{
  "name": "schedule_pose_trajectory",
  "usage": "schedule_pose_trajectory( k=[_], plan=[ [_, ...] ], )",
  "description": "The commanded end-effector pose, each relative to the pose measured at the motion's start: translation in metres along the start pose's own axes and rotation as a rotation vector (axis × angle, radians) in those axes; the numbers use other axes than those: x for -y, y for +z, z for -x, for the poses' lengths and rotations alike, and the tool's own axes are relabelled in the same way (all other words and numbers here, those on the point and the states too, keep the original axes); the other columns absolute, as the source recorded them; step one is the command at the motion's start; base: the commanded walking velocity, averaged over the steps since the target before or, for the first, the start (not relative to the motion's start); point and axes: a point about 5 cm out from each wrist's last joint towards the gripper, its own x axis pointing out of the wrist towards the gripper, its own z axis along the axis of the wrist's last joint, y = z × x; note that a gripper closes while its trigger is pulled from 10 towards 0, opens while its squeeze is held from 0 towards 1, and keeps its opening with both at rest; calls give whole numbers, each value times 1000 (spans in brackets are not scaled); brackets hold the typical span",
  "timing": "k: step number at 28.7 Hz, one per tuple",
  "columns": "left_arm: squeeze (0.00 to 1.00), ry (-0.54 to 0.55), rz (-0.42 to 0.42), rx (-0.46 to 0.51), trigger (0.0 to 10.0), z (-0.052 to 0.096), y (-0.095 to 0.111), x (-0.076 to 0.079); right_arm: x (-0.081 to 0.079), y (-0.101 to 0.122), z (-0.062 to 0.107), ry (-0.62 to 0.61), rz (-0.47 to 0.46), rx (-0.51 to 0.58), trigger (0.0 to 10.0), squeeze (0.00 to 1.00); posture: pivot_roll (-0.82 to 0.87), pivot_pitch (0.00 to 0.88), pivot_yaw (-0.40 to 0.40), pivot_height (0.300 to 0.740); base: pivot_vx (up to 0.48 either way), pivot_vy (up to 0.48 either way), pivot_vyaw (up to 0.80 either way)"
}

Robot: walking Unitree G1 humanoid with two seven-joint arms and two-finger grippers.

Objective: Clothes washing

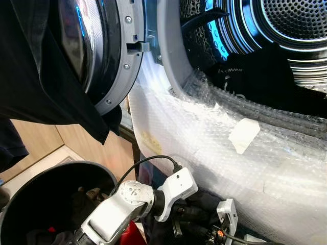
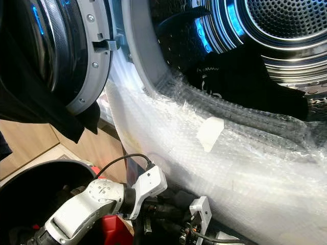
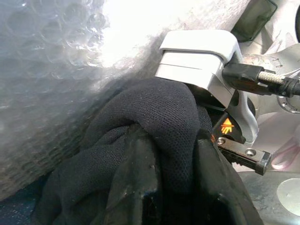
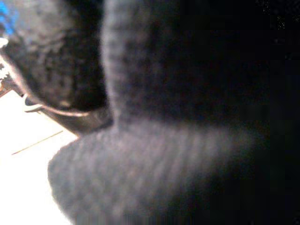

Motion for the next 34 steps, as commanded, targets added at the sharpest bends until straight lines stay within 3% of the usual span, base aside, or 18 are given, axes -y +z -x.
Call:
schedule_pose_trajectory(
  k=[1, 2, 3, 7, 9, 13, 14, 17, 22, 23, 27, 29, 32, 34],
  plan=[
    [0, 18, -94, 62, 784, 1, 19, 1, 5, 2, 3, -39, -4, 11, 0, 0, 181, 30, 5, 740, 0, 0, 0],
    [0, 30, -105, 63, 1608, 2, 19, 1, 5, 2, 3, -37, -2, 11, 0, 0, 179, 28, 8, 740, 0, 0, 0],
    [0, 51, -108, 70, 9569, 3, 20, 0, 4, 3, 3, -35, -1, 15, 0, 0, 174, 33, 13, 740, 0, 0, 0],
    [0, 42, -65, 76, 10000, 8, 18, 4, 4, 2, 6, -42, -3, 20, 0, 0, 174, 32, 13, 740, 0, 0, 0],
    [1000, 37, -51, 73, 10000, 11, 17, 5, 4, 1, 7, -49, -1, 16, 0, 0, 184, 36, 13, 740, 0, 0, 0],
    [1000, 40, -51, 75, 10000, 17, 19, 6, 2, 1, 6, -39, -1, 22, 0, 0, 182, 40, 16, 740, 0, 0, 0],
    [1000, 14, -54, 60, 10000, 30, 21, 11, 2, 1, 8, -46, -2, 27, 0, 0, 182, 42, 19, 740, 0, 0, 0],
    [1000, 1, -54, 45, 10000, 36, 22, 14, 3, 1, 9, -48, -3, 28, 0, 0, 185, 43, 18, 740, 0, 0, 0],
    [1000, -12, -39, -10, 10000, 66, 22, 21, 2, -2, 12, -51, -7, 16, 0, 0, 191, 46, 21, 740, 0, 0, 0],
    [1000, 47, -11, -48, 10000, 75, 13, 16, 2, -3, 13, -54, -9, 9, 0, 0, 191, 46, 21, 740, 0, 0, 0],
    [1000, 164, 28, -87, 10000, 88, 1, 6, 0, -8, 15, -42, -16, -10, 0, 0, 196, 46, 20, 740, 0, 0, 0],
    [1000, 321, 79, -156, 10000, 106, -22, -3, -1, -11, 18, -42, -24, -14, 0, 0, 202, 47, 19, 740, 0, 0, 0],
    [1000, 482, 133, -215, 10000, 114, -47, -10, -1, -12, 20, -51, -27, -19, 0, 0, 203, 44, 20, 740, 0, 0, 0],
    [1000, 609, 159, -195, 10000, 115, -62, -16, -1, -12, 20, -47, -26, -20, 0, 0, 206, 39, 23, 740, 0, 0, 0]
  ],
)
